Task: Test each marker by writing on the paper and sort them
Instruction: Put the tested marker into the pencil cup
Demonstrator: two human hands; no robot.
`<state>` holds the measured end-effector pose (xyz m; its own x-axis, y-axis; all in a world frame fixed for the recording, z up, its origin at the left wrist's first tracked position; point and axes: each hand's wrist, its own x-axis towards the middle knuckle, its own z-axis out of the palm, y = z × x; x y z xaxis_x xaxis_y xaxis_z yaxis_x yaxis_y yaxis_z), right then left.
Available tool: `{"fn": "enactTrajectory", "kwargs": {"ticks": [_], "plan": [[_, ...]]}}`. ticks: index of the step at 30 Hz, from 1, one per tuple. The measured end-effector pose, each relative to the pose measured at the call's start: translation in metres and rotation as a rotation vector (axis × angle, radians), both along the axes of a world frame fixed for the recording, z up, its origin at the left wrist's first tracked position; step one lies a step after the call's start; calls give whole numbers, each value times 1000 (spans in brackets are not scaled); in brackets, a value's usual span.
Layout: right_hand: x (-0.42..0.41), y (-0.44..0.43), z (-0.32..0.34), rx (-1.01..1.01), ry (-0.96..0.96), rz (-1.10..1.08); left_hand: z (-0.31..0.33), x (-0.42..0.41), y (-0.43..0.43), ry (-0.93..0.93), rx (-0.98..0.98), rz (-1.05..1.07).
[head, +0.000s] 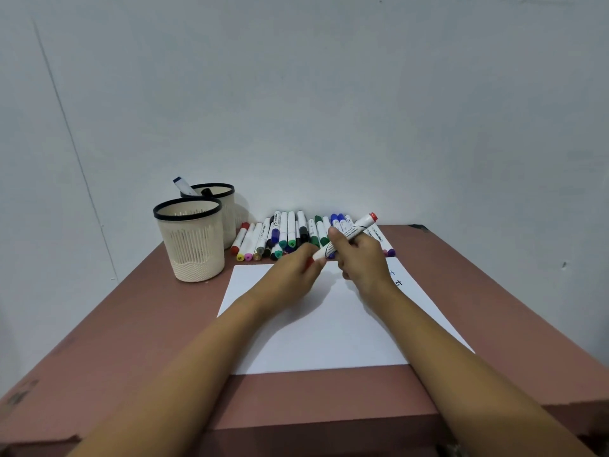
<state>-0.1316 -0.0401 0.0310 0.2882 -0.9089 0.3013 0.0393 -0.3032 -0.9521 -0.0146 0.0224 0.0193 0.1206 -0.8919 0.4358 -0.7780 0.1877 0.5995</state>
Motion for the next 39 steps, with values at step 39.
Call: {"fn": "enactTrajectory", "kwargs": {"ticks": [39], "plan": [[-88,-17,-9,27,128,-204,-23,38,-2,-237,314,233]]}}
